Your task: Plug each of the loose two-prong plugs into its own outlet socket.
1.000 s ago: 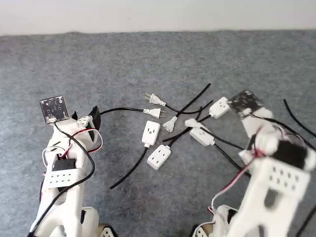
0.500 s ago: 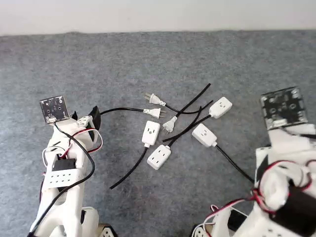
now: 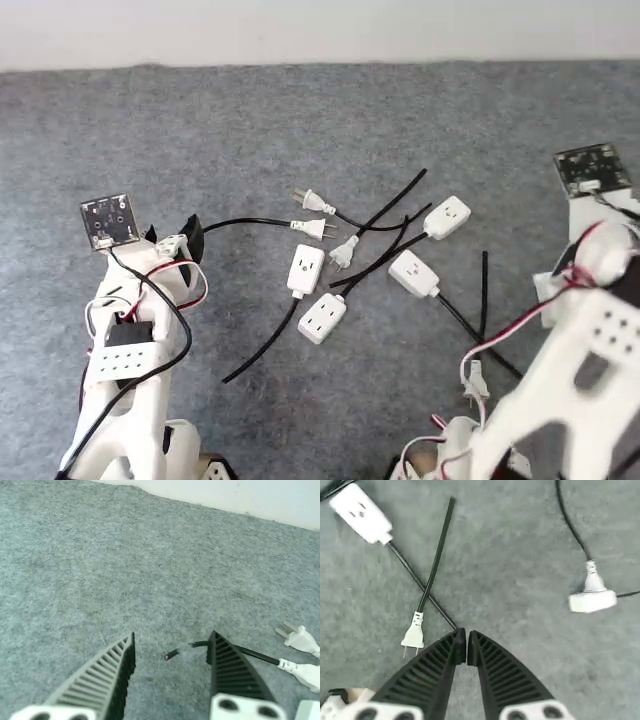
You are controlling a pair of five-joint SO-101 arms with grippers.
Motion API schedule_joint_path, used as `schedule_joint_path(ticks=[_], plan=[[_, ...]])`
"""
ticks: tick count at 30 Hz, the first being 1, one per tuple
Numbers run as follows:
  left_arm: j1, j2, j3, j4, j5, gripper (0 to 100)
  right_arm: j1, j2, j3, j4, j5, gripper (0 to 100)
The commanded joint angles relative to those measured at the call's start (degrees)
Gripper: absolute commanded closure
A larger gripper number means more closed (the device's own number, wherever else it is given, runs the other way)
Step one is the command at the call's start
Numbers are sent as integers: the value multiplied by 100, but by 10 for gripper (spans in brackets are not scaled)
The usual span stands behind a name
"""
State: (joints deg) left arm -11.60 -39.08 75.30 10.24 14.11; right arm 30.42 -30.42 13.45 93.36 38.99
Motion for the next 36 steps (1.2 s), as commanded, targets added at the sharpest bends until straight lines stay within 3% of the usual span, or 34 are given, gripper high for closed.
schedule_joint_path(ticks=[1,4,8,14,18,25,29,36], plan=[[35,-18,-84,-176,-62,777,233,338,325,-1138,316,990],[35,-18,-84,-176,-62,777,356,629,545,-1807,396,990],[44,-18,-84,-176,-62,777,312,875,563,-1886,396,990],[44,-18,-84,-176,-62,776,-541,523,571,-171,695,989],[44,-18,-84,-176,-62,776,-752,-523,1002,251,651,988],[44,-18,-84,-167,-62,776,-743,-2211,2725,13,290,962],[53,-18,-75,-149,-62,776,-725,-2246,3499,-259,440,897],[44,-18,13,-141,-53,776,-725,-2246,4220,-813,624,922]])
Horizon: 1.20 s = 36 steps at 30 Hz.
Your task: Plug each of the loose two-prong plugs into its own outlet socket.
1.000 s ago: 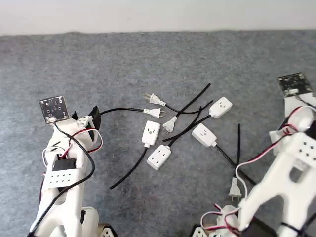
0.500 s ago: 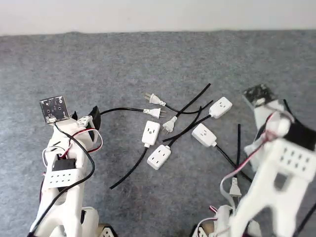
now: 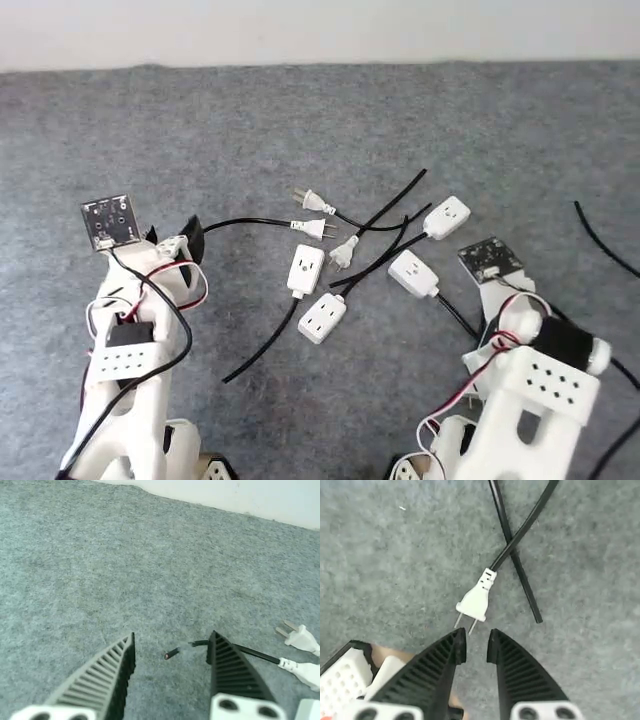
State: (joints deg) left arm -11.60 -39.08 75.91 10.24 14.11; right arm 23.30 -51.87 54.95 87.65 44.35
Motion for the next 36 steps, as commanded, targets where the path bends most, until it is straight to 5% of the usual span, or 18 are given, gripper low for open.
schedule_joint_path(ticks=[1,19,30,36], plan=[[44,-18,-48,-132,-53,776,-22,-101,167,-303,105,921],[325,-18,-189,387,-44,774,-127,-48,844,-699,62,890],[396,-18,-356,809,-35,703,-558,2114,167,-1745,-1222,894],[396,-9,-356,659,-53,702,-558,2114,396,-2132,-1609,894]])
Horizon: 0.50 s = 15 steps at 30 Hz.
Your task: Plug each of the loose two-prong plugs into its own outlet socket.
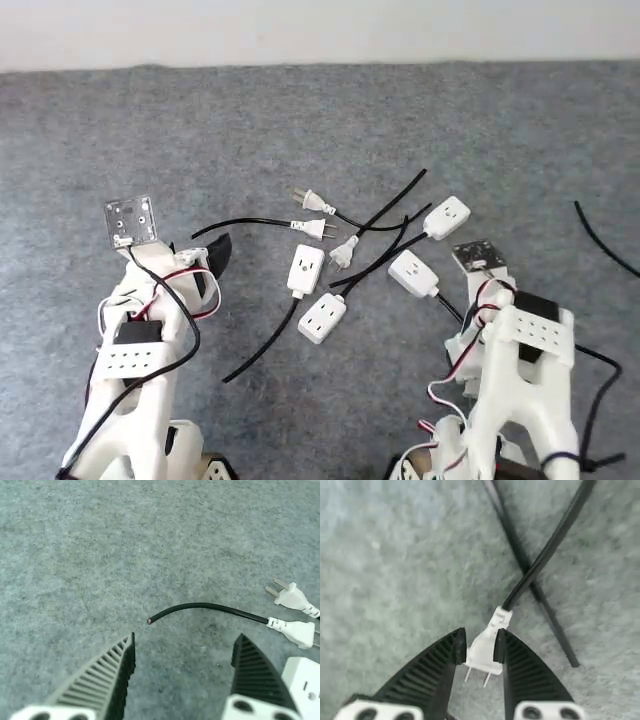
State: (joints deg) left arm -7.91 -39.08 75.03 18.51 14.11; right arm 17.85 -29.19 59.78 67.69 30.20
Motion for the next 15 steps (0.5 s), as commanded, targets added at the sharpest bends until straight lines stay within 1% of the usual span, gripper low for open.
schedule_joint_path(ticks=[1,4,7,10,11,13,15], plan=[[26,44,-268,-211,-53,702,13,-277,-70,-127,-273,894],[44,413,-426,-264,-62,702,251,-620,97,-180,-316,894],[9,897,-725,-281,-62,702,338,-787,308,-400,-334,894],[0,1257,-954,-281,-53,702,347,-699,448,-673,-369,894],[0,1345,-1007,-281,-53,702,347,-637,484,-787,-492,894],[0,1389,-1042,-281,-53,702,347,-497,510,-963,-677,894],[0,1389,-1042,-281,-53,702,338,-347,466,-989,-677,894]])
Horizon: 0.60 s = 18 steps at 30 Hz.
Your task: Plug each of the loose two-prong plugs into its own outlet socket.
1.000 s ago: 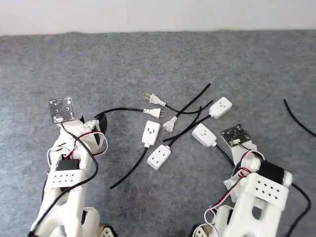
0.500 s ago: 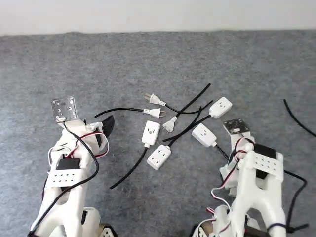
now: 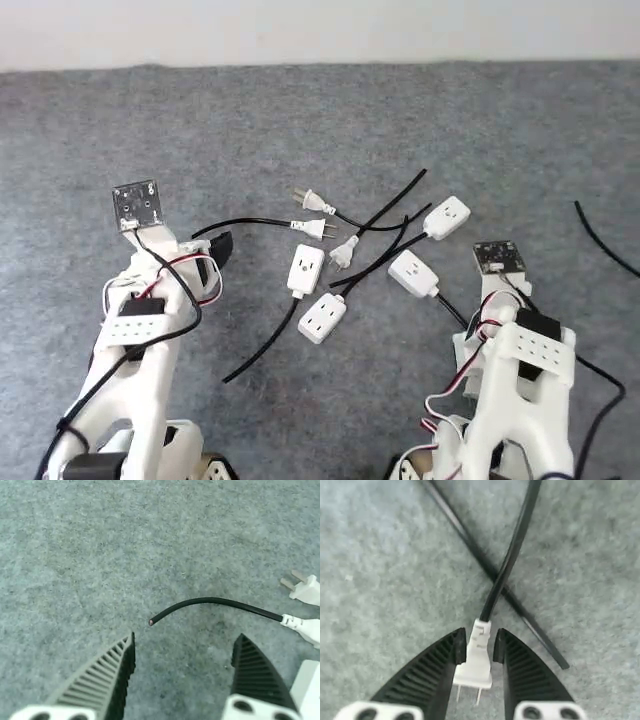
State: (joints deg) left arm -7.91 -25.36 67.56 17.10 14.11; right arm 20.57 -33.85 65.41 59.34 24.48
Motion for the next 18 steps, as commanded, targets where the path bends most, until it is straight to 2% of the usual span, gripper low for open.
schedule_joint_path(ticks=[1,18], plan=[[0,18,-295,-132,-53,702,66,189,-132,-154,-114,894],[0,18,-303,26,-53,702,-92,1015,-501,-356,-308,922]])
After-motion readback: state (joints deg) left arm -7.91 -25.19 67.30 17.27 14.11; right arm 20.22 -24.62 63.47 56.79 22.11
